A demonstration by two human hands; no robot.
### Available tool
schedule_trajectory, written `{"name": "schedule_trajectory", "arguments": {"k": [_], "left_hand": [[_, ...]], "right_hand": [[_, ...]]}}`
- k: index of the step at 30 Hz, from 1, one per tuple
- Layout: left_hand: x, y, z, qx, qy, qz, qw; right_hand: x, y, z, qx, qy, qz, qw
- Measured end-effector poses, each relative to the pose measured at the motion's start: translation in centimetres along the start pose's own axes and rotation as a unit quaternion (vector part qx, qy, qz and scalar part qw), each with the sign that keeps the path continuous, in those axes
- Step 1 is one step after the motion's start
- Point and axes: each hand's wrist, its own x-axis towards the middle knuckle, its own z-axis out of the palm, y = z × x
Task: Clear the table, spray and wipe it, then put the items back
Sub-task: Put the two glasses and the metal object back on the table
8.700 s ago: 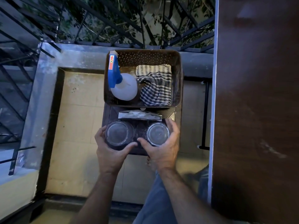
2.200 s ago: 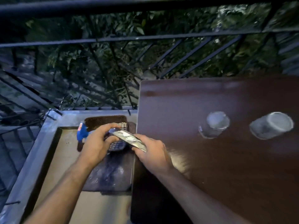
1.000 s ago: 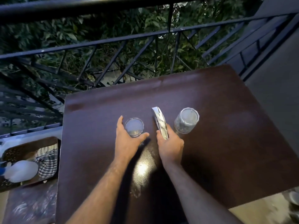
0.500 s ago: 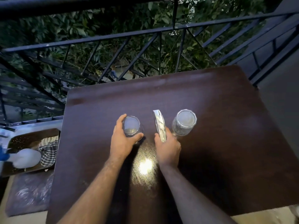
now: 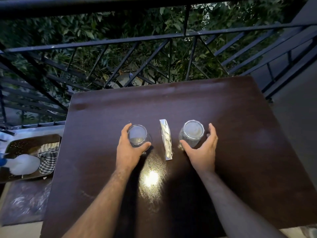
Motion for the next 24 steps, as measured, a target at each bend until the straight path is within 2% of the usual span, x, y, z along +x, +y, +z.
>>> {"name": "schedule_trajectory", "arguments": {"k": [2,4,19,24], "left_hand": [[0.1,0.1,0.0,0.003,0.001,0.000,1.000],[0.3,0.1,0.1,0.003,0.002,0.000,1.000],[0.2,0.5,-0.1,0.012,0.004,0.019,1.000],[-0.2,0.7,-0.2,0.010,-0.008,0.002,1.000]], "right_hand": [[0.8,0.4,0.0,0.015,-0.069,0.021,0.997],[1.3,1.0,0.1,0.007,-0.091,0.015,0.996],[2.3,1.4,-0.4,-0.016,-0.115,0.021,0.993],[2.2,1.5,-0.9,-0.006,-0.129,0.032,0.991]]}}
